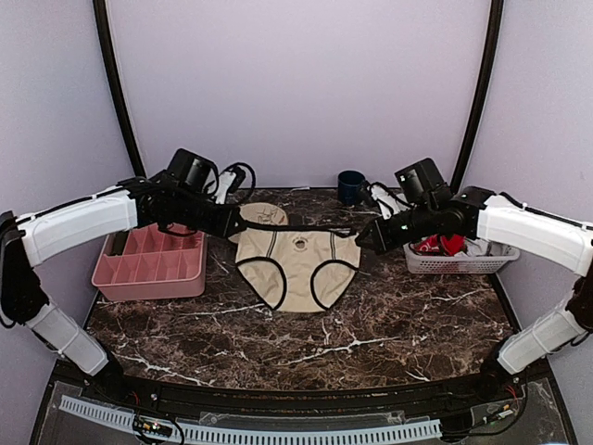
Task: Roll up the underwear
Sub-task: Pick up the underwear from the center of the board, then put down the underwear at the center of the board.
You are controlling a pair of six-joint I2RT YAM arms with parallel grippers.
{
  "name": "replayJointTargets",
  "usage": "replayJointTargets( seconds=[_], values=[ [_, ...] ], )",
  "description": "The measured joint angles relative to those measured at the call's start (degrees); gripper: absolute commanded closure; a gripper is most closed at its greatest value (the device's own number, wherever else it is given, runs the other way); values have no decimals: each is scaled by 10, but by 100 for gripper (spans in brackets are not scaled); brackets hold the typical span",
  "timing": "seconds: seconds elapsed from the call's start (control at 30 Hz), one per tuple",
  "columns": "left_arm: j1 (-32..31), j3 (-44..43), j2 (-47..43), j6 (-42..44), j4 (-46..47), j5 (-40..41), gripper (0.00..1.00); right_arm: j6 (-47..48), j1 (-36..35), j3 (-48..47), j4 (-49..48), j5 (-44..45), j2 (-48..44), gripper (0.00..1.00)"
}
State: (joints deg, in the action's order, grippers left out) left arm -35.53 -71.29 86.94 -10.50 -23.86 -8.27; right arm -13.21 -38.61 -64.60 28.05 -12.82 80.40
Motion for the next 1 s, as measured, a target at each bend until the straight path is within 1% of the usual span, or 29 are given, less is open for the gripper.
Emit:
replayJointTargets(
  seconds=[0.1,0.17,0.23,0.37,0.43,0.53,0.6,0.63,0.67,0.7,0.73,0.77,0.83,0.87,0.93,1.0],
  values=[
    [0,-2,-58,15,16,2,100,18,0,-5,-12,0,-40,100],
    [0,1,-81,24,17,1,100,23,-2,-3,-15,-4,-63,100],
    [0,18,-108,31,21,-5,100,24,-6,8,-25,-9,-89,100],
    [0,62,-178,34,15,-23,100,3,-36,44,-47,-28,-152,100],
    [0,70,-210,33,10,-29,100,-15,-46,61,-60,-37,-170,100],
    [0,68,-221,30,15,-30,100,-38,-49,80,-68,-35,-174,100],
    [0,59,-192,27,15,-20,100,-50,-44,83,-68,-20,-151,100],
    [0,49,-168,25,14,-12,92,-57,-37,82,-68,-3,-115,90],
    [1,39,-143,24,15,-6,84,-58,-31,82,-68,-2,-111,77],
    [4,23,-102,21,15,-2,68,-63,-19,81,-64,7,-85,68],
    [10,2,-51,17,14,3,59,-69,-8,77,-59,12,-58,64],
    [16,-12,-15,22,16,8,54,-75,4,71,-52,10,-32,61],
    [27,-63,72,23,-1,23,50,-73,28,51,-35,2,38,55],
    [28,-95,113,23,-15,33,49,-73,38,46,-30,-1,68,54],
    [36,-151,176,27,-36,47,49,-74,49,45,-17,-4,99,55],
    [38,-167,193,33,-52,48,49,-70,53,45,-3,-12,109,60]
  ],
)
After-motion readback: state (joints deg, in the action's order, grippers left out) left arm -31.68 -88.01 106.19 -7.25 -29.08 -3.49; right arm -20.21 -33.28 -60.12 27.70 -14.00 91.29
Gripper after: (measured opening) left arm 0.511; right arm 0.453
